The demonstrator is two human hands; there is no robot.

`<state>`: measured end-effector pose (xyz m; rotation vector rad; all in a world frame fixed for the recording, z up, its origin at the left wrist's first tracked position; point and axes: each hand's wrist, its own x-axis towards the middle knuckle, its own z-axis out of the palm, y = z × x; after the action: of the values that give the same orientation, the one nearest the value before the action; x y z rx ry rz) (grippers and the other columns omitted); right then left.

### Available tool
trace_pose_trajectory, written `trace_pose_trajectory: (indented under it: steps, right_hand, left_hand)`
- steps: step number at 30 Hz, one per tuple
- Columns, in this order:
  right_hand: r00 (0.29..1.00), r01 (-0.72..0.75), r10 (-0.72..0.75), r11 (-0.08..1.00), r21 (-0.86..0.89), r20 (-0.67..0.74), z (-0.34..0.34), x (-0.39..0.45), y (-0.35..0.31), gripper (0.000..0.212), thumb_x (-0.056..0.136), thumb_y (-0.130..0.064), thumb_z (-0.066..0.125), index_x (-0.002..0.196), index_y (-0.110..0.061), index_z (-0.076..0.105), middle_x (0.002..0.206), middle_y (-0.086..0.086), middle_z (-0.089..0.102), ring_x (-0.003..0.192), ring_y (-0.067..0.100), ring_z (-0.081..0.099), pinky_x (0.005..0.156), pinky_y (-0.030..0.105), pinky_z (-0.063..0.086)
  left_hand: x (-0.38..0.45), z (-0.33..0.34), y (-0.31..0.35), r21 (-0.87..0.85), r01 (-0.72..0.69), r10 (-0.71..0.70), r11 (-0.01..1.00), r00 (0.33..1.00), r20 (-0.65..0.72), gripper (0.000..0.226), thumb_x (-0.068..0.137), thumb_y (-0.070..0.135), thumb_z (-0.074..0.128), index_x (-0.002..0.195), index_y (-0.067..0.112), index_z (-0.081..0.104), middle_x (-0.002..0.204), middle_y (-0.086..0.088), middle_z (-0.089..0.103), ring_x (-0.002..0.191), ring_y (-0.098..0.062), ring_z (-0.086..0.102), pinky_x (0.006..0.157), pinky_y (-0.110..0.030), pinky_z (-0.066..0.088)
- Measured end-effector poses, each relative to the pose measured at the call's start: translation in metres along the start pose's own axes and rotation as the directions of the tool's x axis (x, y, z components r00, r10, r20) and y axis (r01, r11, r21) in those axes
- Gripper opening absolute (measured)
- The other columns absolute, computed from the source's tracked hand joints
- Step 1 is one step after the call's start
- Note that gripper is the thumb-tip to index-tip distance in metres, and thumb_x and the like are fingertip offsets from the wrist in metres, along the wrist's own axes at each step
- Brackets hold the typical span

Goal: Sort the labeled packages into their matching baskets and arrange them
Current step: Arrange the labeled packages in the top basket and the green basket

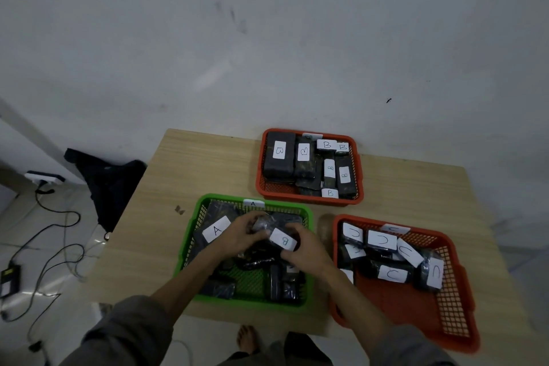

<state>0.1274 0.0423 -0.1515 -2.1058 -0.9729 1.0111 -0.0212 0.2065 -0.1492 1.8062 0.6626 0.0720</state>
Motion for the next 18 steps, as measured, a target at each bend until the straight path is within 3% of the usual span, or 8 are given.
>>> trace_pose_trajectory:
  steps: [3, 5, 7, 11, 13, 18]
  right_hand:
    - [0.986, 0.034, -0.023, 0.997, 0.067, -0.163, -0.002, 0.000, -0.001, 0.064, 0.076, -0.024, 0.077, 0.134, -0.028, 0.050, 0.119, -0.013, 0.055, 0.112, 0.006, 0.055, 0.094, 0.025, 0.049]
    - [0.940, 0.042, 0.001, 0.992, 0.118, -0.340, -0.004, 0.002, -0.001, 0.057, 0.079, -0.025, 0.079, 0.129, -0.028, 0.052, 0.119, -0.011, 0.053, 0.112, 0.006, 0.052, 0.096, 0.024, 0.045]
    - [0.888, 0.030, 0.111, 0.955, 0.296, -0.447, -0.009, 0.004, -0.003, 0.052, 0.082, -0.025, 0.080, 0.125, -0.029, 0.052, 0.119, -0.009, 0.056, 0.111, 0.008, 0.054, 0.094, 0.026, 0.046]
    - [0.874, -0.050, 0.351, 0.752, 0.658, -0.336, -0.026, 0.013, -0.012, 0.039, 0.092, -0.030, 0.070, 0.128, -0.025, 0.054, 0.120, -0.003, 0.065, 0.105, 0.009, 0.063, 0.072, 0.013, 0.050]
    - [0.885, -0.069, 0.382, 0.675, 0.735, -0.267, -0.034, 0.020, -0.013, 0.027, 0.096, -0.029, 0.065, 0.122, -0.020, 0.061, 0.119, 0.001, 0.068, 0.099, 0.008, 0.065, 0.067, 0.015, 0.054]
    - [0.870, -0.054, 0.419, 0.601, 0.797, -0.258, -0.054, 0.039, -0.013, 0.034, 0.096, -0.015, 0.064, 0.129, -0.012, 0.055, 0.119, 0.008, 0.066, 0.110, 0.024, 0.065, 0.096, 0.041, 0.054]
  left_hand:
    - [0.009, 0.003, 0.008, -0.289, 0.101, -0.146, 0.952, 0.980, -0.138, 0.026, 0.093, 0.013, 0.063, 0.119, 0.012, 0.061, 0.104, -0.012, 0.065, 0.097, -0.025, 0.066, 0.073, -0.026, 0.058]
    - [0.015, 0.007, 0.014, -0.466, 0.129, -0.236, 0.876, 0.955, -0.181, 0.017, 0.093, 0.006, 0.062, 0.110, 0.009, 0.060, 0.093, -0.011, 0.065, 0.087, -0.023, 0.066, 0.066, -0.025, 0.058]
    - [0.022, 0.013, 0.024, -0.600, 0.152, -0.315, 0.786, 0.932, -0.177, 0.016, 0.091, 0.000, 0.063, 0.103, 0.008, 0.057, 0.095, -0.011, 0.064, 0.084, -0.019, 0.066, 0.063, -0.026, 0.060]
    - [0.038, 0.031, 0.042, -0.756, 0.193, -0.363, 0.625, 0.930, -0.063, 0.024, 0.087, -0.004, 0.066, 0.098, 0.007, 0.048, 0.109, -0.016, 0.062, 0.097, -0.029, 0.064, 0.067, -0.035, 0.062]
    - [0.046, 0.039, 0.049, -0.728, 0.226, -0.340, 0.647, 0.940, -0.011, 0.026, 0.086, -0.001, 0.068, 0.100, 0.008, 0.048, 0.112, -0.015, 0.062, 0.098, -0.029, 0.065, 0.071, -0.036, 0.061]
    - [0.066, 0.059, 0.059, -0.457, 0.209, -0.253, 0.865, 0.967, -0.036, 0.035, 0.079, 0.019, 0.080, 0.101, 0.012, 0.054, 0.099, -0.004, 0.071, 0.081, -0.014, 0.070, 0.070, -0.028, 0.058]
